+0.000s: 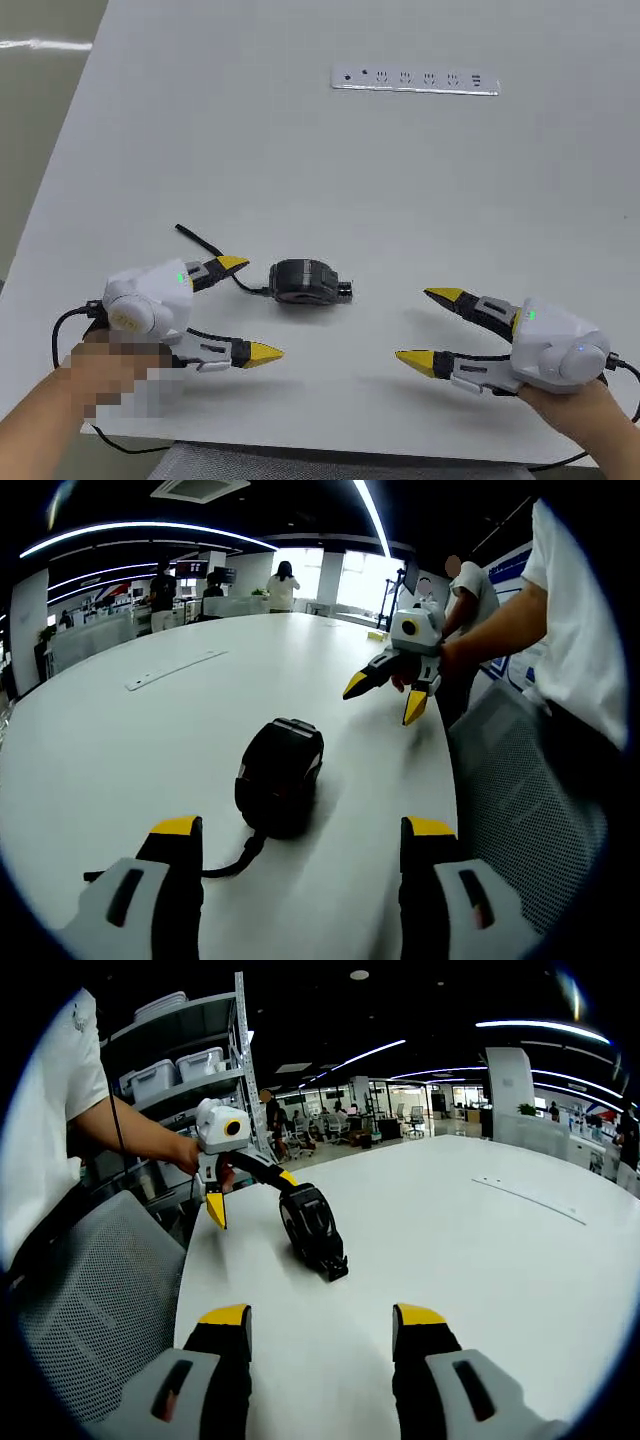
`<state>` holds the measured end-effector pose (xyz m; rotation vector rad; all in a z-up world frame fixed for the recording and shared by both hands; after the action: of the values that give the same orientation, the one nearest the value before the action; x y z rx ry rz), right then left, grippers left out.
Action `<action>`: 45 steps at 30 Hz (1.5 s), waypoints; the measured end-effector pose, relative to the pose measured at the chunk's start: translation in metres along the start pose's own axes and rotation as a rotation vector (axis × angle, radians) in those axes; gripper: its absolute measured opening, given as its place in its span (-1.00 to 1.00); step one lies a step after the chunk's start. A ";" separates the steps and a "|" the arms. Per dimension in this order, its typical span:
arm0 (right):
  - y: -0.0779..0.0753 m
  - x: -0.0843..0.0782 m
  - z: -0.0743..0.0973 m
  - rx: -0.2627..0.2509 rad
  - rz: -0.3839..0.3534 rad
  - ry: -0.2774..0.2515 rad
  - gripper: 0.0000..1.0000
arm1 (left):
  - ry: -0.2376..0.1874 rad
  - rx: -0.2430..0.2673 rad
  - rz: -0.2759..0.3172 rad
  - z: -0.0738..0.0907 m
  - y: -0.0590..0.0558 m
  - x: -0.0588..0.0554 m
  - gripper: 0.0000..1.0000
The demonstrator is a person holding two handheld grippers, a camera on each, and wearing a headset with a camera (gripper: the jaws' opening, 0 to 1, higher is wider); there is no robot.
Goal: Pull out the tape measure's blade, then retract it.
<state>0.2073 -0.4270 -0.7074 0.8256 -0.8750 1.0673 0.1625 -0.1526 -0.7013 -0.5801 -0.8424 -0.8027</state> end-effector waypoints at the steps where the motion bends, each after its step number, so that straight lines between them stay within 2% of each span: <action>1: 0.000 0.000 -0.001 0.006 0.003 -0.002 0.10 | 0.006 -0.004 0.003 -0.001 0.001 0.000 0.56; 17: -0.008 -0.001 -0.019 0.038 0.007 0.004 0.07 | 0.042 -0.041 -0.023 -0.016 0.008 0.003 0.43; 23: -0.011 0.000 -0.026 0.052 0.004 0.012 0.05 | 0.050 -0.044 -0.025 -0.022 0.015 0.001 0.39; 26: -0.013 0.000 -0.029 0.054 0.002 0.013 0.04 | 0.068 -0.054 -0.021 -0.025 0.017 -0.001 0.26; 32: -0.014 -0.001 -0.034 0.065 -0.001 0.019 0.02 | 0.073 -0.058 -0.023 -0.031 0.020 -0.001 0.26; 45: -0.019 0.000 -0.043 0.081 0.001 0.025 -0.02 | 0.069 -0.073 -0.045 -0.040 0.028 0.004 0.09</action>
<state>0.2332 -0.3942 -0.7279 0.8776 -0.8160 1.1172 0.2034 -0.1673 -0.7237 -0.5967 -0.7678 -0.8923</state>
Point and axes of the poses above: the centre of the closed fingertips' face, and the gripper's own axes: z roughly backward along the fingers, y roughly to its left, x roughly out of its top, the point moved 7 cm from there along z, roughly backward along the fingers, and after that the axes turned 2 degrees about -x, right-handed, at the moved point
